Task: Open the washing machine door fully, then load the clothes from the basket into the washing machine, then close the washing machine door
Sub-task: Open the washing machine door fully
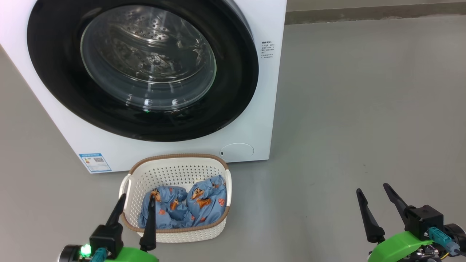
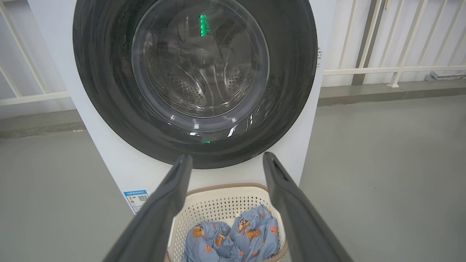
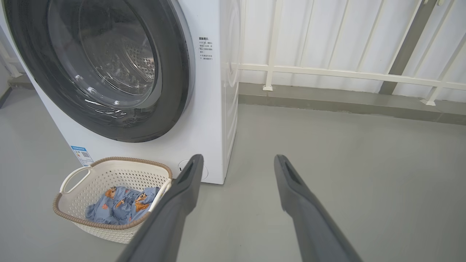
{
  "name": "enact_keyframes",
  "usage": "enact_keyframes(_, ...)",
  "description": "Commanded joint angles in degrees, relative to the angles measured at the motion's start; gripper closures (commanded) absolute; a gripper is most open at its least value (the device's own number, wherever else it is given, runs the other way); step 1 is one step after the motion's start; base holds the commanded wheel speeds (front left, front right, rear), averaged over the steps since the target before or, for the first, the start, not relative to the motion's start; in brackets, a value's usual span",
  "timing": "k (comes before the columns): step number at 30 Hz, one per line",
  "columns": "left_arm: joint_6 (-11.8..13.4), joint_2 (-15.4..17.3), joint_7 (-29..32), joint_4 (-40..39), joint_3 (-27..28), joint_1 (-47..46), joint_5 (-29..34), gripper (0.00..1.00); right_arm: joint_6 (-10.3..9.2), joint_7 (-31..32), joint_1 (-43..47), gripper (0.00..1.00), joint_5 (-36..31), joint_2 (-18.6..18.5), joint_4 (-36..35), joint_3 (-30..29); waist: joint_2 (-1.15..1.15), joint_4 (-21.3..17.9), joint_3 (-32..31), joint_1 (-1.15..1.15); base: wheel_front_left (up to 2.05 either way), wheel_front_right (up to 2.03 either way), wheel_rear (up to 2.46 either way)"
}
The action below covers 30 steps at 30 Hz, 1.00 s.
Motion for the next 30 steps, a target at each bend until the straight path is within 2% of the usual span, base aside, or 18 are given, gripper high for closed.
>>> enact_keyframes(1,0.59,0.82,-0.54,-1.03,1.99,-2.44,-0.01,0.0,0.09,-0.54,-1.53,0.0,0.64,-0.67,-1.56,1.29,0.0,0.01,-0.02,0.0,0.0,0.0,0.0)
enact_keyframes(2,0.58,0.82,-0.54,-1.0,1.99,-2.44,-0.03,0.0,0.09,-0.53,-1.52,0.01,0.76,-0.64,-1.57,1.3,0.0,0.02,-0.03,0.0,0.0,0.0,0.0)
enact_keyframes(3,0.57,0.82,-0.54,-0.98,1.98,-2.44,-0.04,0.0,0.09,-0.49,-1.54,0.66,0.97,-0.59,-1.59,1.32,0.0,0.02,-0.04,0.0,0.0,0.0,0.0)
enact_keyframes(4,0.55,0.81,-0.54,-0.95,1.98,-2.45,-0.06,0.0,0.09,-0.34,-1.54,1.0,1.14,-0.64,-1.57,1.49,0.0,0.02,-0.05,0.0,0.0,0.0,0.0)
enact_keyframes(15,0.77,0.78,-0.54,-0.81,1.86,-2.48,-0.16,0.0,0.09,0.08,-1.57,1.0,2.06,-1.17,-1.61,2.08,0.0,0.09,-0.05,0.0,0.0,0.0,0.0)
enact_keyframes(22,0.78,0.76,-0.54,-1.11,1.83,-2.69,-0.19,0.0,0.09,0.82,-1.91,1.0,6.38,-0.51,-1.05,1.71,0.0,0.04,0.35,0.0,0.0,0.0,0.0)
enact_keyframes(26,0.75,0.75,-0.54,-1.26,1.8,-2.8,-0.23,0.0,0.09,2.17,-2.6,1.0,15.33,0.57,-0.26,0.84,0.0,0.11,0.67,0.0,0.0,0.0,0.0)
enact_keyframes(30,0.78,0.74,-0.54,-1.57,1.71,-3.05,-0.33,0.0,0.09,5.05,-4.51,1.0,29.11,1.53,0.45,-1.27,0.0,0.17,1.59,0.0,0.0,0.0,0.0)
